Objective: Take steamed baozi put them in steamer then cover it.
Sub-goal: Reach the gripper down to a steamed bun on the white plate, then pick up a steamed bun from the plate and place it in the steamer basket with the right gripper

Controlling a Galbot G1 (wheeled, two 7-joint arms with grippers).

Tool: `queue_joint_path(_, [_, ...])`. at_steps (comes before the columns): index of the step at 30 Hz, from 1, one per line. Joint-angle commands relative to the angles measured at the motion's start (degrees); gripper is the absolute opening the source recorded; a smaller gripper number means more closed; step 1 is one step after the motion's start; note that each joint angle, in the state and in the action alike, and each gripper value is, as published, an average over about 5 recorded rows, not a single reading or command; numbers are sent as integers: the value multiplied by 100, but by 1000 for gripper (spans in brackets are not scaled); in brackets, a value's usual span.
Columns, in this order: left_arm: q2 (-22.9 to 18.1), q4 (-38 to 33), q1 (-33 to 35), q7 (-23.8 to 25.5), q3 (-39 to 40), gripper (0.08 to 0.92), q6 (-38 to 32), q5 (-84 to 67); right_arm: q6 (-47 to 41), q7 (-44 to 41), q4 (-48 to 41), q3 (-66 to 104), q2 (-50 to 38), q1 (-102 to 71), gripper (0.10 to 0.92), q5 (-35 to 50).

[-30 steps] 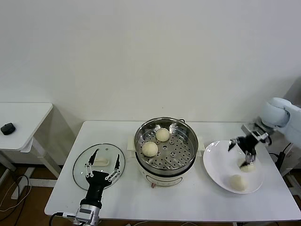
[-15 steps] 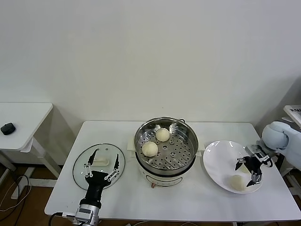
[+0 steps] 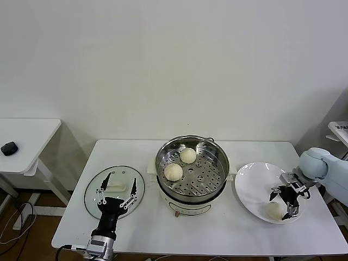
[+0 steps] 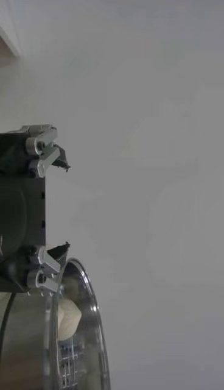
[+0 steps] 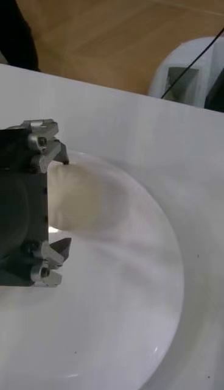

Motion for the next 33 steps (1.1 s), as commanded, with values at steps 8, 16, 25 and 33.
queue_joint_path(8, [-5, -8, 1, -6, -22, 823, 2, -3, -4, 56, -6, 38, 41, -33, 659, -9])
queue_joint_path(16, [4, -24, -23, -6, 14, 823, 28, -3, 234, -166, 533, -838, -51, 1759, 611, 445])
queue_joint_path(25, [0, -58, -20, -9, 52, 823, 31, -1, 1636, -261, 1124, -2421, 1071, 4824, 627, 1334])
queue_joint_path(33, [13, -84, 15, -14, 10, 823, 1, -7, 2517, 28, 1824, -2309, 2007, 5039, 628, 1122])
